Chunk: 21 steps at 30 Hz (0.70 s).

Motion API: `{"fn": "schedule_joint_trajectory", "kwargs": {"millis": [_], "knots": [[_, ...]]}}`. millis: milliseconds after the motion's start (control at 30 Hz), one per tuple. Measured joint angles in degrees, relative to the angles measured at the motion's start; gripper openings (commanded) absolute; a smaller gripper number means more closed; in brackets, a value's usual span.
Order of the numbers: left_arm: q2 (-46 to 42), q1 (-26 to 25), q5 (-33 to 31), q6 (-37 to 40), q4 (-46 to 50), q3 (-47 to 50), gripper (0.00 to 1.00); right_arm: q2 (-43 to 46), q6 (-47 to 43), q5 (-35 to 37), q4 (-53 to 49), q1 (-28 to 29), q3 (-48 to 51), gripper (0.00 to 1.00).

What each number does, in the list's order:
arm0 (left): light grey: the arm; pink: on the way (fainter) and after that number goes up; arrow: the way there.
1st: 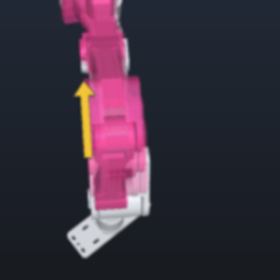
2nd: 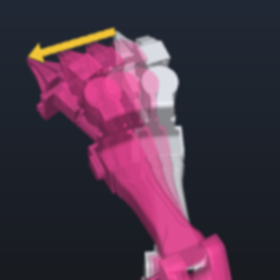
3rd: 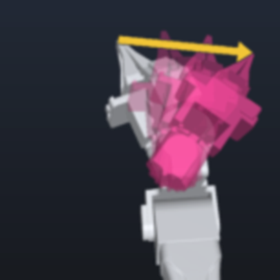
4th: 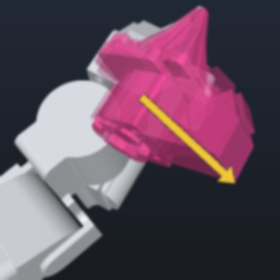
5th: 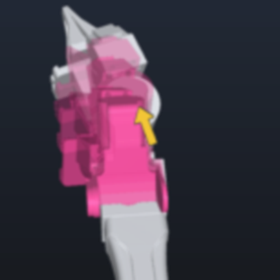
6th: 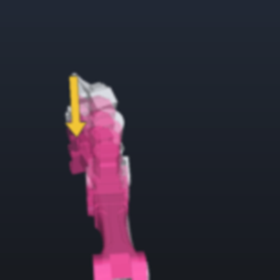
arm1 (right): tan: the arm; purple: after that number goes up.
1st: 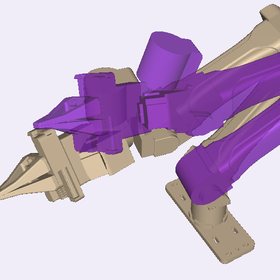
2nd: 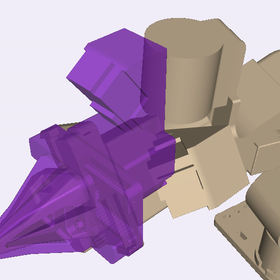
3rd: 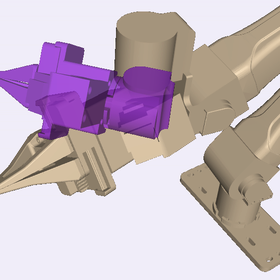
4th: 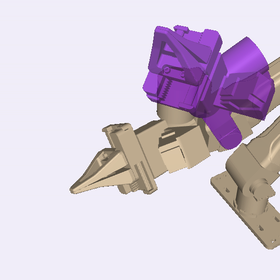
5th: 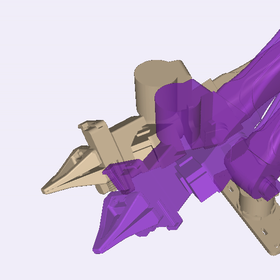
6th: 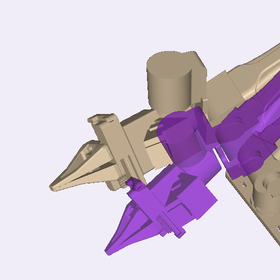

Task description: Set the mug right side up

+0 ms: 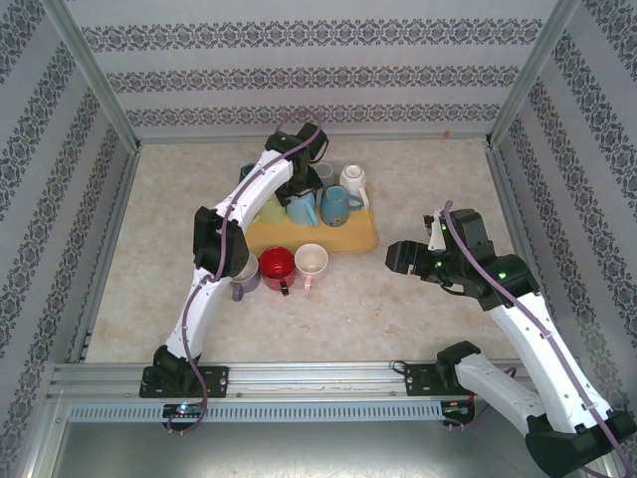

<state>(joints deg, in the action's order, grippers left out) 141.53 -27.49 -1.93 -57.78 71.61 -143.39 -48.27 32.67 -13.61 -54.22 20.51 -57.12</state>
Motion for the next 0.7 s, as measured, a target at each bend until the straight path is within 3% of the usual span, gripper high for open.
{"fn": "schedule_joint_trajectory", "kwargs": {"millis": [367, 700], "knots": [[-0.1, 0.1, 0.4, -0.9, 0.6, -0.5, 0.61, 0.6, 0.0, 0.0, 0.0, 0.0, 0.0, 0.79], [-0.8, 0.2, 3.3, -1.2, 3.6, -0.1, 0.62, 0.9, 0.0, 0.0, 0.0, 0.0, 0.0, 0.79]]}}
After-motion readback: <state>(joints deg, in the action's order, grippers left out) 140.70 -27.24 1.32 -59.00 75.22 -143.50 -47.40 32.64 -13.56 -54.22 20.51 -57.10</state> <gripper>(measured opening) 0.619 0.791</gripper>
